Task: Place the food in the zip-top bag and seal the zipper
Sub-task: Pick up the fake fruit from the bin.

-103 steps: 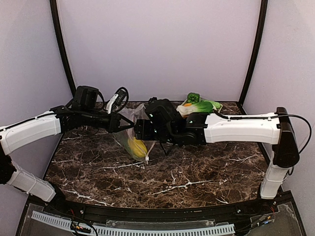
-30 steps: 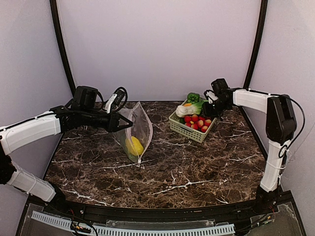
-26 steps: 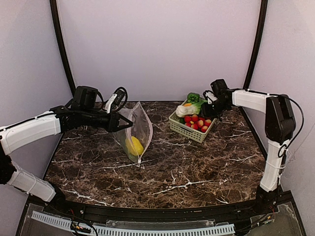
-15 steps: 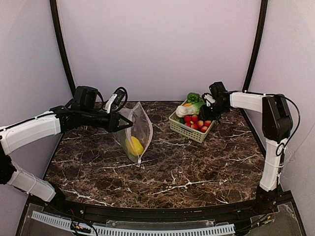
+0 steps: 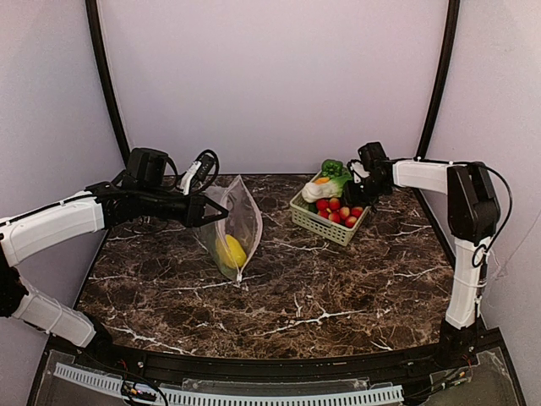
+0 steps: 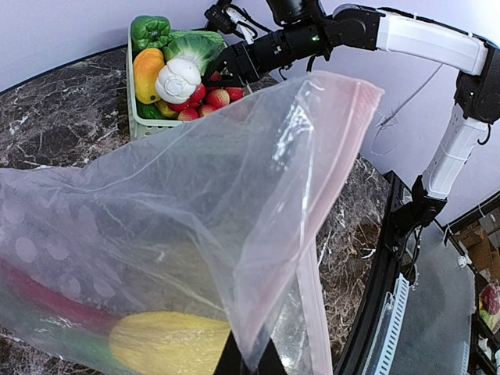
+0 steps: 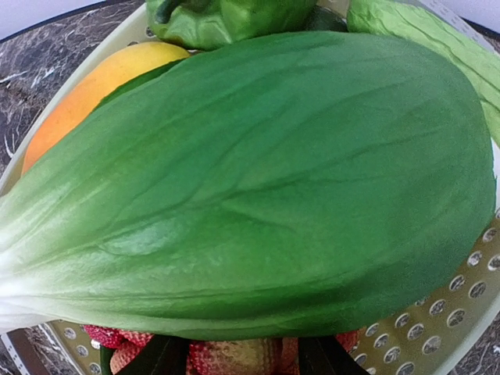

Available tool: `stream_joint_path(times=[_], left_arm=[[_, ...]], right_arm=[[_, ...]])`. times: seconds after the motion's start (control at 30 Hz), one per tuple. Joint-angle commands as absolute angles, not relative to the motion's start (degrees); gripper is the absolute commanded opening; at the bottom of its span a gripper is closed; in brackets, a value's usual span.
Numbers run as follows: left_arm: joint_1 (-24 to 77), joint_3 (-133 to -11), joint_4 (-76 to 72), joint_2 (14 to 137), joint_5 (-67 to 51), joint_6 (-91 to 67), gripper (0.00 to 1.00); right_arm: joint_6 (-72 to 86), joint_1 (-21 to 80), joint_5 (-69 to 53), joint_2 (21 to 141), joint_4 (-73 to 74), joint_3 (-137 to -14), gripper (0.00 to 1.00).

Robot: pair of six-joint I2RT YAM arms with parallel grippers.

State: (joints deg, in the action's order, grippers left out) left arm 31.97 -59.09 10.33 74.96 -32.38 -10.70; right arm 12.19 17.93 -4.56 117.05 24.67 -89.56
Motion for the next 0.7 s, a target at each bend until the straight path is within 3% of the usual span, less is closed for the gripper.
stream_joint_path(times=[0.0, 0.17, 0.67], left_arm=[[31.5, -58.7, 10.1, 72.8, -33.3, -10.3, 0.01], [31.4, -58.6, 10.3, 72.9, -33.2, -10.2, 0.01], [31.4, -58.7, 10.0, 73.4, -33.8, -10.5, 0.01]], right_arm=[[11.3, 17.8, -6.3, 117.7, 20.6, -88.5, 0.39], [11.6, 17.8, -8.2, 115.4, 20.0, -86.8, 0.26], [11.5, 18.7, -13.1, 102.2, 21.5, -79.4, 0.25]])
